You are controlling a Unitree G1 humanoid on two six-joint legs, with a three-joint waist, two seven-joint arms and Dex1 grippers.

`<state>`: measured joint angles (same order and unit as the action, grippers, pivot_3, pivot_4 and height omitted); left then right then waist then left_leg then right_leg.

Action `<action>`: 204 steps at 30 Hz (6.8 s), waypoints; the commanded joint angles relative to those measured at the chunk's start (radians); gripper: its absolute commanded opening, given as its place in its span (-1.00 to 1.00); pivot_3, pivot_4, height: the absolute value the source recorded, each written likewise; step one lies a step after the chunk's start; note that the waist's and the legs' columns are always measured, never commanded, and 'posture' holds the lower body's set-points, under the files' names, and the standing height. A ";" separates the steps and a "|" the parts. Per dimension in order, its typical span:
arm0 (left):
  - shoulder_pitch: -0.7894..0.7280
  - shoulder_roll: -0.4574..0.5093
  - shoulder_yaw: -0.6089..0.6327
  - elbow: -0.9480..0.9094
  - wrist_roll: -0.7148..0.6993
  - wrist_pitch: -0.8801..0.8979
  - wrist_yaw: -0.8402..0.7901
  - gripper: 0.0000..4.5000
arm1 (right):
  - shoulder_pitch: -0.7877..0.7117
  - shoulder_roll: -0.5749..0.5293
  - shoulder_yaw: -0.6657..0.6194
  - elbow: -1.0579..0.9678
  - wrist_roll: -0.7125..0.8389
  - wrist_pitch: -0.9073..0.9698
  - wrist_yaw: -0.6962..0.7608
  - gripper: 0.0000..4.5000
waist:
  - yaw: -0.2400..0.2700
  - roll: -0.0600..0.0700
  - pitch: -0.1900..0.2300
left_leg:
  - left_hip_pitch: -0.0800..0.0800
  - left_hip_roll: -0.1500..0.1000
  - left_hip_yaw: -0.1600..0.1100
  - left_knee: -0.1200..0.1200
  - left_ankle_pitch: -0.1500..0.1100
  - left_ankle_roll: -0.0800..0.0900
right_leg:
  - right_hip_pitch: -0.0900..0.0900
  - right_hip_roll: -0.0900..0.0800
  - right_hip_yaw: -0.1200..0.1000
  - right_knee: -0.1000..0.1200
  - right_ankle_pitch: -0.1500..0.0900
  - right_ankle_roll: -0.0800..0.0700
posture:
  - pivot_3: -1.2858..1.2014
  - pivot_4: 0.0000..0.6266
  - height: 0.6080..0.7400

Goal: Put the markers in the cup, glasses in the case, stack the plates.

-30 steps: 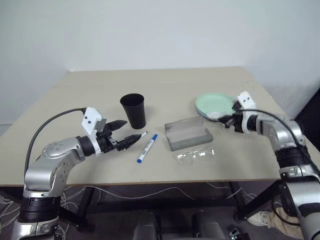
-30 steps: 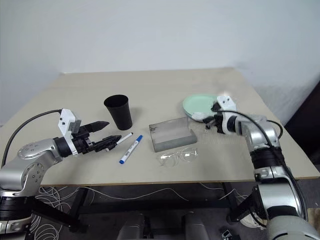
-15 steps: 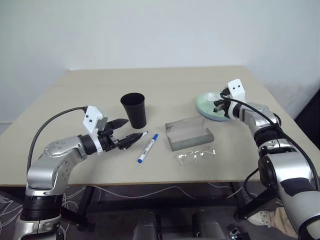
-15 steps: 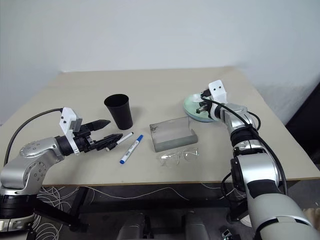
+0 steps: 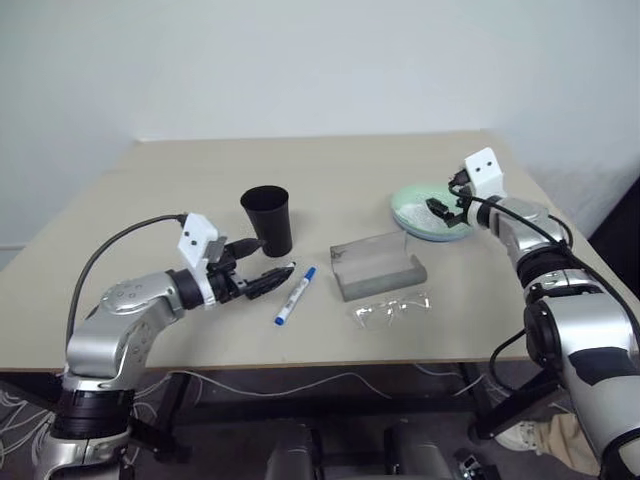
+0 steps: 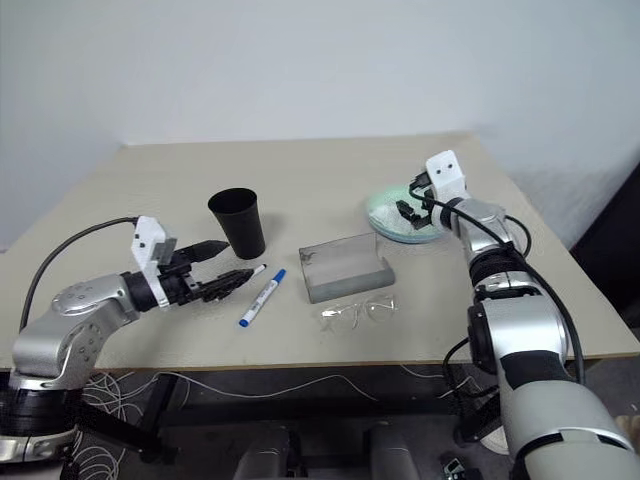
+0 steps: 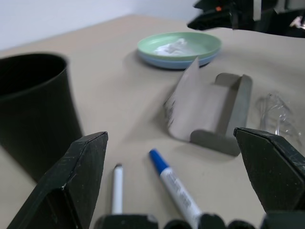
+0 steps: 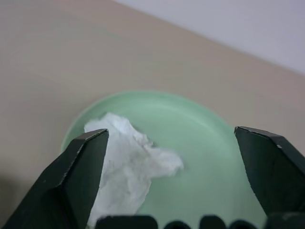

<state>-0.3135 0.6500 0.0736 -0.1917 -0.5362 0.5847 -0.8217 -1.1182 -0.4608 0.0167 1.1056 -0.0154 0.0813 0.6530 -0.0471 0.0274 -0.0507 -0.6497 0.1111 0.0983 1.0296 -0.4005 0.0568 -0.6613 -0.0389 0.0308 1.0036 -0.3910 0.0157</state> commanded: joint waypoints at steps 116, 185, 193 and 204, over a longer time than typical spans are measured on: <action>-0.774 -0.466 -0.610 0.806 0.732 -0.197 -0.298 -0.71 | 0.684 -0.570 -0.172 -1.283 0.506 0.379 0.584 1.00 | 0.056 -0.006 0.006 | 0.006 -0.014 -0.025 0.002 -0.003 0.005 | 0.012 0.004 0.007 -0.013 -0.005 0.002 | 0.03 -1.00 -0.95; -0.666 -0.311 -0.419 0.408 0.769 0.317 -0.145 0.05 | 0.648 -0.550 -0.132 -1.306 0.534 0.433 0.562 1.00 | 0.056 -0.005 0.005 | 0.008 -0.015 -0.027 0.002 -0.004 0.007 | 0.016 0.003 0.004 -0.014 -0.005 0.002 | 0.03 -1.00 -0.95; -0.670 -0.297 -0.465 0.329 0.749 0.717 -0.058 0.99 | 0.603 -0.529 -0.092 -1.273 0.523 0.426 0.581 1.00 | 0.056 -0.004 0.004 | 0.008 -0.015 -0.027 0.001 -0.003 0.006 | 0.016 0.003 0.003 -0.013 -0.005 0.002 | 0.03 -1.00 -0.95; -0.632 -0.278 -0.519 0.263 0.623 0.892 0.044 0.99 | 0.560 -0.501 -0.054 -1.244 0.512 0.413 0.595 1.00 | 0.056 -0.004 0.004 | 0.007 -0.014 -0.027 0.001 -0.003 0.006 | 0.013 0.003 0.005 -0.012 -0.005 0.001 | 0.03 -1.00 -0.95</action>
<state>-0.9436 0.3667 -0.4509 0.1080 0.1013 1.4513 -0.8061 -0.5341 -0.9602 -0.0219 -0.1331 0.5013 0.5118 1.2462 0.0090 0.0233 -0.0468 -0.6424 0.0970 0.0718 1.0308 -0.4036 0.0625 -0.6485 -0.0359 0.0356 0.9918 -0.3961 0.0171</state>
